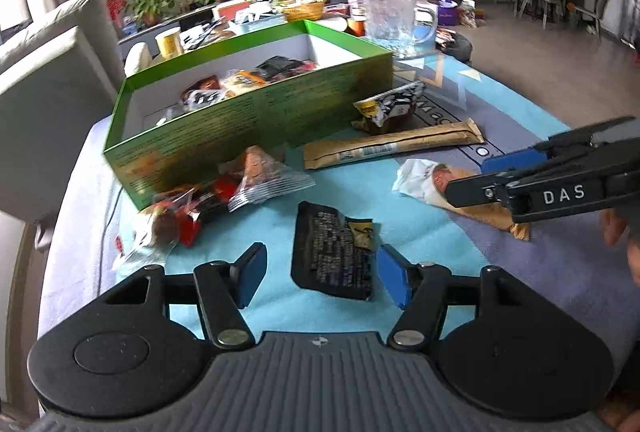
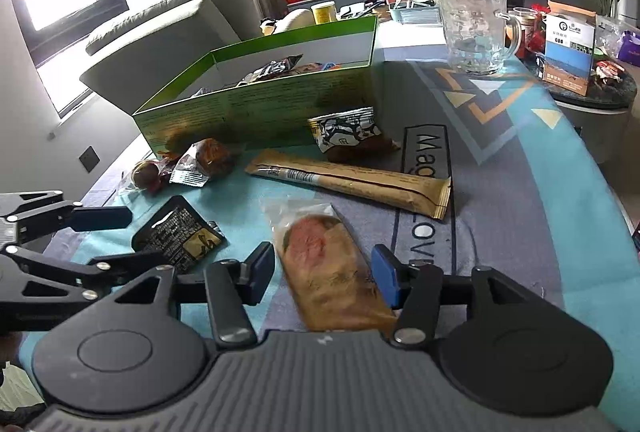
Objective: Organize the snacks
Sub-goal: 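Grasp the black-and-yellow packet with the left tool while the right tool grasps the orange bread packet, then carry both packets over the green box, open the left tool, then the right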
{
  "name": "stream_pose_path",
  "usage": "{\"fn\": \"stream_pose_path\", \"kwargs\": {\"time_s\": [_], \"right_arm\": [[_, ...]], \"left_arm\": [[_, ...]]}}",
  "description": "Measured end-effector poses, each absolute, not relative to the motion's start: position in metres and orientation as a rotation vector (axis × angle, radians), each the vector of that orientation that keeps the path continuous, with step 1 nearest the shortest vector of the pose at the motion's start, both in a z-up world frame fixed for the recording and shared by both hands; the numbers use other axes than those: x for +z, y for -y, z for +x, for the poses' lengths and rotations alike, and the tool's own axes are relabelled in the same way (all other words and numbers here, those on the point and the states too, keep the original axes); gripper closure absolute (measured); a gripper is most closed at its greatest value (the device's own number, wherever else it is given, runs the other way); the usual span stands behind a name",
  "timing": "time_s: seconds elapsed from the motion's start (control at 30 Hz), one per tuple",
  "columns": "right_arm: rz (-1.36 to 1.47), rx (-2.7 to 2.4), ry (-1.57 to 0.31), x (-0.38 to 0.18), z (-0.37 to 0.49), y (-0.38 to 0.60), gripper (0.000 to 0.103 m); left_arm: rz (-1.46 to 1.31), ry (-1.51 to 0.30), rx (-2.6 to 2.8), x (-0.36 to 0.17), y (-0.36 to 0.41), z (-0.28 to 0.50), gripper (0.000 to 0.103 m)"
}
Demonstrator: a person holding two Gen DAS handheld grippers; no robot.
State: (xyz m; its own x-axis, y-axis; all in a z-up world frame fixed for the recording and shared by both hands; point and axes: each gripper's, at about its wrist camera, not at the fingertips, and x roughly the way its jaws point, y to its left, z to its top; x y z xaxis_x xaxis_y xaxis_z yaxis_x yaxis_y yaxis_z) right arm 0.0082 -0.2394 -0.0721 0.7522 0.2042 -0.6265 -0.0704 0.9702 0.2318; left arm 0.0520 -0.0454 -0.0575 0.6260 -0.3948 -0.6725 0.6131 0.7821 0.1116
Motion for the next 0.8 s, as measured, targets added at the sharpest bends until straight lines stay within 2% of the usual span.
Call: {"fn": "stream_pose_path", "kwargs": {"time_s": [0.13,0.23,0.33,0.37,0.43,0.47,0.5,0.57,0.8], "right_arm": [[0.19,0.151,-0.714,-0.073,0.011,0.239,0.045],[0.174,0.153,-0.716,-0.074,0.013,0.237,0.039],[0.142,0.157,-0.72,-0.074,0.015,0.233,0.039],[0.128,0.156,-0.718,-0.075,0.016,0.231,0.039],[0.089,0.149,-0.712,-0.077,0.017,0.226,0.039],[0.069,0.147,-0.713,-0.077,0.018,0.223,0.039],[0.05,0.141,-0.714,-0.077,0.019,0.221,0.04],[0.032,0.141,-0.717,-0.075,0.018,0.22,0.052],[0.126,0.172,-0.646,-0.048,0.012,0.227,0.054]], "left_arm": [[0.404,-0.672,-0.6,-0.064,0.057,0.054,0.044],[0.448,-0.672,-0.588,-0.071,0.062,0.057,0.044],[0.444,-0.66,-0.595,-0.073,0.062,0.058,0.044],[0.438,-0.661,-0.601,-0.073,0.061,0.058,0.046],[0.41,-0.677,-0.635,-0.072,0.058,0.059,0.06],[0.38,-0.696,-0.656,-0.071,0.056,0.061,0.061],[0.359,-0.709,-0.663,-0.07,0.055,0.062,0.063],[0.335,-0.69,-0.667,-0.066,0.052,0.059,0.066],[0.277,-0.57,-0.678,-0.029,0.042,0.05,0.066]]}}
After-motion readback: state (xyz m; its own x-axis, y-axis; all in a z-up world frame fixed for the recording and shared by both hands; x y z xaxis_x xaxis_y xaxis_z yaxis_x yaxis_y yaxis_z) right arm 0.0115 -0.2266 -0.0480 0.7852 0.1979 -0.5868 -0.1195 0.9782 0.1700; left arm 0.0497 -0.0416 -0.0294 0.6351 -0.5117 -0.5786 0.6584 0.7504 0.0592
